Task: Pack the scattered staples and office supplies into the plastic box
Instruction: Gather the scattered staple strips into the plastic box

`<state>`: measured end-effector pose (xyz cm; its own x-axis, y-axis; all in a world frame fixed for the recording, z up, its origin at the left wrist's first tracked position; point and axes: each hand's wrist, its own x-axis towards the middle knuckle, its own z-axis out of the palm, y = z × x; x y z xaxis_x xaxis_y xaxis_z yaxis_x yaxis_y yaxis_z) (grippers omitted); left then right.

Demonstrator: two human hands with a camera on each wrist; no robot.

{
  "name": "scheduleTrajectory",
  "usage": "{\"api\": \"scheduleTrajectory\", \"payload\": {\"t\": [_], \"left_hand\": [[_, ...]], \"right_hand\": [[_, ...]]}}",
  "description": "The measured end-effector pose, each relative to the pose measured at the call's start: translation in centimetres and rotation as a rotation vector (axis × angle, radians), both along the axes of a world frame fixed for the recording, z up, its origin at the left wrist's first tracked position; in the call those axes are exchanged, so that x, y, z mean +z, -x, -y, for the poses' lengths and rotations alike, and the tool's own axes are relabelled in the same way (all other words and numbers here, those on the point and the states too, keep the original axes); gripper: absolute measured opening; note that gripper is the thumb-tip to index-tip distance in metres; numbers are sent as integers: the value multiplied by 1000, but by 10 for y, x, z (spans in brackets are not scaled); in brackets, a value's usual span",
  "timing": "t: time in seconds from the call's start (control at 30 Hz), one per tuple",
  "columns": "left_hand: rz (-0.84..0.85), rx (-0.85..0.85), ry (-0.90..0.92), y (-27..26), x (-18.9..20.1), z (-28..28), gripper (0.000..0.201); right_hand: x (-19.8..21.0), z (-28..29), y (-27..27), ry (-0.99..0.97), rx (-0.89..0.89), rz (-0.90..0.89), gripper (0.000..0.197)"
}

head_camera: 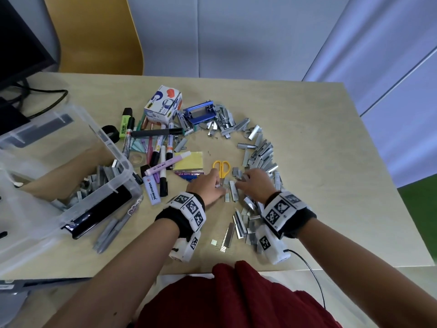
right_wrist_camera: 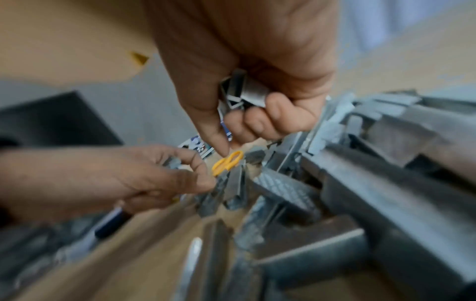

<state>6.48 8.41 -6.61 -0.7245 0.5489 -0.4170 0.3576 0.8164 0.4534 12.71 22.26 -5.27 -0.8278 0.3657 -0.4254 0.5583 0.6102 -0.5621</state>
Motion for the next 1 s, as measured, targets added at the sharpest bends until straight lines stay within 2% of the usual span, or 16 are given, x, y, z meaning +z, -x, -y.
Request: {"api": "scheduleTrajectory", "payload": {"t": [0.1,0.17,0.3,0.37,0.43,0.5,0.57,0.67,0.73,0.77,0.8,0.83,0.9,1.0], "left_hand": [[-69,-70,116,-1,-1,-1,39],[-102,-100,146,-1,0,-2,37],[-50,-89,149,2,4,-1,26],[30,-1,55,6,3,1,16],[190,179,-152,11,1,3,24],[388,398,-389,16,1,8,29],[513,597,-535,21,1,13,33],[488,757,-556,26,1,18,39],[410,737,-505,26,1,20,41],[349,698,-456,25,1,21,43],[274,636,-399,25,-1,22,45],[203,565,-342,23,-2,24,47],[106,434,-259,19,-2,25,44],[57,194,-165,7,0,19,33]], "right_hand": [[-5,9,3,-227,132,75,26],[-2,14,3,-330,191,103,19],[3,21,4,-466,297,106,24],[4,22,4,-474,321,106,24],[5,21,7,-425,297,111,22],[4,14,10,-255,219,111,32],[7,8,12,32,92,79,36],[12,-2,11,612,-163,-2,40],[11,-8,9,986,-270,-34,36],[11,-10,8,1141,-291,-46,27],[11,-11,8,1263,-300,-67,16],[12,-11,7,1352,-300,-95,14],[12,-13,5,1417,-301,-139,23],[12,-13,2,1432,-311,-162,25]]}}
